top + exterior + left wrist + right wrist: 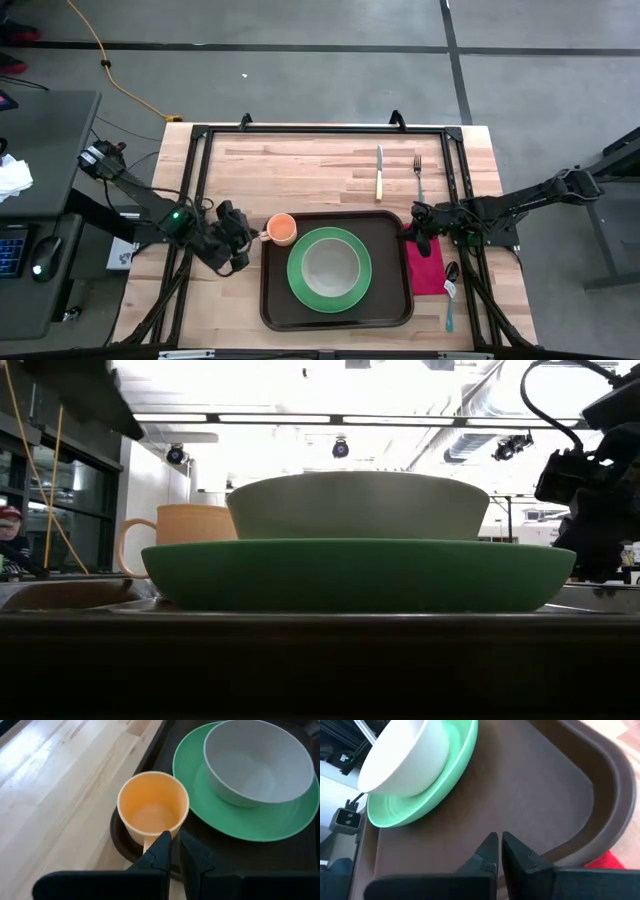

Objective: Set up tray
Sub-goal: Put the red napkin beside the green plate on the tray

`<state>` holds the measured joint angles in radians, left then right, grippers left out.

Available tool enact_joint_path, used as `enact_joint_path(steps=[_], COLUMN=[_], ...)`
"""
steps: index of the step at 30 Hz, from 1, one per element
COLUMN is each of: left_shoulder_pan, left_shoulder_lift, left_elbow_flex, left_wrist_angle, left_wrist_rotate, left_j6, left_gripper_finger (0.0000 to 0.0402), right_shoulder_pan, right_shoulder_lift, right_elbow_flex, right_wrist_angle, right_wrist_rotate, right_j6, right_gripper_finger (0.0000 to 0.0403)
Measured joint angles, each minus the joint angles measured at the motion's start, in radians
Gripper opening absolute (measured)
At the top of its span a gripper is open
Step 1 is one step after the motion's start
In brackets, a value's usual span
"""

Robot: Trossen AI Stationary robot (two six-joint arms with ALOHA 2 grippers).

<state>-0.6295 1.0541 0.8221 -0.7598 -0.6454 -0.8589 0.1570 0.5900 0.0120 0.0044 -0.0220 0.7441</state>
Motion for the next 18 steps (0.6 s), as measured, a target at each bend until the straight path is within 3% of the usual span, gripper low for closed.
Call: enact_joint_path(steps=[7,18], left_shoulder_pan=[-0.109,-0.117], left_shoulder_lift=[-0.038,-0.146], left_elbow_flex=[-0.059,-0.16], left_wrist_angle=[0.004,0.061], left_wrist_rotate=[-0.109,-0.119], left_j6=[-0.094,-0.052], left_gripper_finger=[0.0062,0.0062], right_shoulder_pan=[0.0,0.0], right_shoulder_lift=[-0.002,-0.002], right_elbow_flex=[0.0,0.0], right_wrist_angle=[0.004,0.019], right_wrist_rotate=[-0.016,-0.064], right_j6=[0.0,0.016], right_gripper_finger=[0.0,0.0])
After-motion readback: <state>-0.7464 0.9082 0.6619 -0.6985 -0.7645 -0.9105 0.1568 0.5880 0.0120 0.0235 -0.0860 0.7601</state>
